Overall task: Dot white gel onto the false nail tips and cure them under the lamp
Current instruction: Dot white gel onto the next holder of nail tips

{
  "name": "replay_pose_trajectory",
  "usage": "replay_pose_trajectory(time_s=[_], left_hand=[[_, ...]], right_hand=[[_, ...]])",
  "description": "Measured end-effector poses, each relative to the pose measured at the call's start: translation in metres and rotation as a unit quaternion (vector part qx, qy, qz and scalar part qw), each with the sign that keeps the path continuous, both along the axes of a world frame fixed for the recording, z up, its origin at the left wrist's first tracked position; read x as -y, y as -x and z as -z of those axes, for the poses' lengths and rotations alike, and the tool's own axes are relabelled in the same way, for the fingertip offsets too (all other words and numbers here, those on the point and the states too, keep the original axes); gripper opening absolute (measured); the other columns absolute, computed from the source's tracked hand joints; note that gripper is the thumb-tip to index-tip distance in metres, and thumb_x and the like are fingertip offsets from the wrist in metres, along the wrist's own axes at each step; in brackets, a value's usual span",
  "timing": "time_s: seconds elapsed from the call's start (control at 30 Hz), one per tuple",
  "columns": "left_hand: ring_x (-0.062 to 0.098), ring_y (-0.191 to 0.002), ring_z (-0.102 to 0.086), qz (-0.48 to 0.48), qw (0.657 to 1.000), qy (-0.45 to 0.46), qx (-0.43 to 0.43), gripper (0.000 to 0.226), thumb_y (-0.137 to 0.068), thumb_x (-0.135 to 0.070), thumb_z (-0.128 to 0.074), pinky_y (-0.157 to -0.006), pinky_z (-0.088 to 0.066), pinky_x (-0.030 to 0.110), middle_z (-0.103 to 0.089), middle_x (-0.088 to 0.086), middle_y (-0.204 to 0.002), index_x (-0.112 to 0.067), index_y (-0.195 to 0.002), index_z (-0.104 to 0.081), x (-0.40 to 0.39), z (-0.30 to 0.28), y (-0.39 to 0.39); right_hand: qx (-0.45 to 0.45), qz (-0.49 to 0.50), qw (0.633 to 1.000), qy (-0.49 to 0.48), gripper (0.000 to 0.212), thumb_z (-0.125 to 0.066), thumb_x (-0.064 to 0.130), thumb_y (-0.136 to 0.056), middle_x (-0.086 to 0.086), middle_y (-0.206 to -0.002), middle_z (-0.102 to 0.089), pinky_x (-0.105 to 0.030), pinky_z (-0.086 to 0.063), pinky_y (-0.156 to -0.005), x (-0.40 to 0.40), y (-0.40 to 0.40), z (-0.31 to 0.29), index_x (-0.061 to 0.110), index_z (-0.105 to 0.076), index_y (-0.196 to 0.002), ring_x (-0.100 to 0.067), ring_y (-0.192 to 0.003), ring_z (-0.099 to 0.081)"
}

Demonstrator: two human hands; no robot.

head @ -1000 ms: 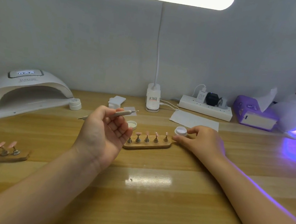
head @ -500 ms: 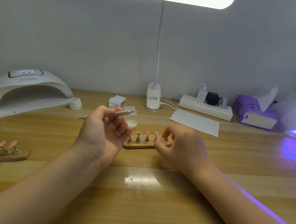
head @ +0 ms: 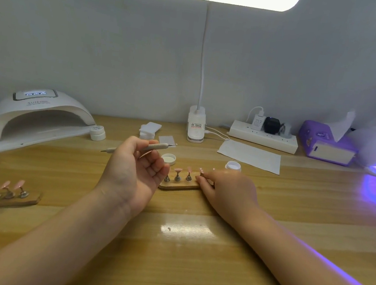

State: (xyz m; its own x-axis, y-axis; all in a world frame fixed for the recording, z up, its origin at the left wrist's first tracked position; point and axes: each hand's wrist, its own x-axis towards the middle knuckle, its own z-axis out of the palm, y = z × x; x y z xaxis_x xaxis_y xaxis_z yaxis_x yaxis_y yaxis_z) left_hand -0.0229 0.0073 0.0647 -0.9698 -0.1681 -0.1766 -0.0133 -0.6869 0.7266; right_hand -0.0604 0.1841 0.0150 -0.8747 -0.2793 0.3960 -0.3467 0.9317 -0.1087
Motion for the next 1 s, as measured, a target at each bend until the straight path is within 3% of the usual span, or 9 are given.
replay_pose_trajectory(time_s=[0.23,0.43,0.6,0.73,0.83,1.0], left_hand=[[0.011,-0.047,-0.051,0.002,1.0,0.018,0.003,0.018,-0.088,-0.018,-0.05,-0.059,-0.048,0.028,-0.052,-0.001,-0.054,-0.012,-0.079,-0.064,0.0,-0.002,-0.002],[0.008,-0.049,-0.05,-0.024,0.992,0.12,-0.023,0.017,-0.091,-0.02,-0.052,-0.044,-0.044,0.021,-0.055,-0.004,-0.057,-0.015,-0.08,-0.065,0.003,-0.009,-0.004],[0.009,-0.052,-0.052,-0.066,0.973,0.194,-0.109,0.018,-0.094,-0.021,-0.052,-0.048,-0.044,0.021,-0.062,-0.004,-0.062,-0.016,-0.08,-0.064,0.005,-0.023,-0.009],[0.01,-0.059,-0.058,-0.086,0.951,0.237,-0.179,0.021,-0.096,-0.018,-0.049,-0.054,-0.048,0.022,-0.064,-0.003,-0.064,-0.017,-0.081,-0.064,0.003,-0.028,-0.017],[0.011,-0.064,-0.06,-0.112,0.922,0.291,-0.231,0.02,-0.092,-0.021,-0.05,-0.058,-0.049,0.023,-0.065,-0.005,-0.065,-0.022,-0.078,-0.064,-0.001,-0.028,-0.022],[0.009,-0.071,-0.063,-0.136,0.874,0.366,-0.289,0.015,-0.09,-0.024,-0.049,-0.063,-0.05,0.02,-0.066,-0.007,-0.071,-0.021,-0.086,-0.063,-0.004,-0.027,-0.028]], right_hand=[[-0.008,-0.032,0.999,0.036,0.034,-0.04,0.045,-0.099,0.008,-0.092,-0.069,-0.028,-0.048,-0.063,-0.001,-0.003,-0.001,0.034,-0.069,-0.112,-0.011,-0.084,-0.06],[-0.033,-0.083,0.961,0.263,0.019,-0.062,0.036,-0.091,0.008,-0.061,-0.055,-0.034,-0.043,-0.058,-0.005,-0.009,-0.019,0.022,-0.075,-0.092,-0.01,-0.06,-0.047],[-0.058,-0.15,0.927,0.339,0.005,-0.067,0.022,-0.089,0.009,-0.074,-0.063,-0.022,-0.043,-0.059,0.0,-0.018,-0.045,0.018,-0.07,-0.089,-0.004,-0.06,-0.053],[-0.063,-0.169,0.917,0.356,0.007,-0.065,0.024,-0.089,0.02,-0.072,-0.061,-0.025,-0.049,-0.055,0.003,-0.026,-0.052,0.02,-0.069,-0.092,-0.013,-0.055,-0.055],[-0.085,-0.175,0.917,0.348,0.004,-0.066,0.022,-0.089,0.025,-0.066,-0.056,-0.015,-0.044,-0.055,0.006,-0.03,-0.058,0.023,-0.068,-0.092,-0.011,-0.055,-0.054],[-0.107,-0.173,0.915,0.347,0.011,-0.066,0.021,-0.088,0.026,-0.061,-0.051,-0.009,-0.04,-0.055,0.009,-0.034,-0.062,0.016,-0.072,-0.096,-0.004,-0.054,-0.053]])
